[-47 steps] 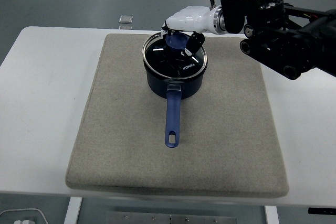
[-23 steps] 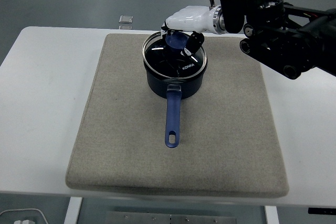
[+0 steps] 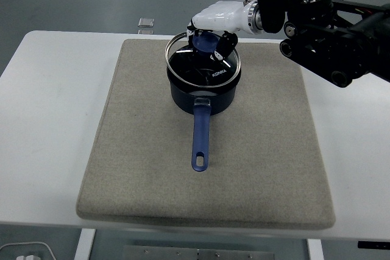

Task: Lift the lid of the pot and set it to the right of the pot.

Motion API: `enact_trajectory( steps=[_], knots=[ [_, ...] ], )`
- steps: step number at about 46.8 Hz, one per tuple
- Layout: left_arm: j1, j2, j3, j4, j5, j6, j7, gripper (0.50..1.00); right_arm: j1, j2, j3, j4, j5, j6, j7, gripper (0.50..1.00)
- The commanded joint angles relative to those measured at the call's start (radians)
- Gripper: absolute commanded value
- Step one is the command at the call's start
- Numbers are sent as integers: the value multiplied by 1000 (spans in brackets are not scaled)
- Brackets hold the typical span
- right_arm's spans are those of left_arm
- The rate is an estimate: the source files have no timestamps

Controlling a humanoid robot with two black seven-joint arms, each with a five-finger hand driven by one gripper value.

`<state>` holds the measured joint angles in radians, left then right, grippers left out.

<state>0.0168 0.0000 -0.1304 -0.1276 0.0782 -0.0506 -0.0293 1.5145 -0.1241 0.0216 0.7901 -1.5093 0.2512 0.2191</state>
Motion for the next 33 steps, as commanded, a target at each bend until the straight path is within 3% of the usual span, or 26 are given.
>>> enact_trajectory(
  steps=[1, 12, 33],
  knots=[
    [0, 0, 0, 0, 0, 0, 0, 1000, 9, -3, -2, 0, 1, 6, 0, 627],
    [0, 0, 0, -1, 0, 0, 0, 1000, 29, -9, -14, 0, 1, 29, 2, 629],
    [0, 0, 0, 0, 0, 0, 0, 1000, 66, -94, -52, -3, 0, 69, 3, 629]
  ],
)
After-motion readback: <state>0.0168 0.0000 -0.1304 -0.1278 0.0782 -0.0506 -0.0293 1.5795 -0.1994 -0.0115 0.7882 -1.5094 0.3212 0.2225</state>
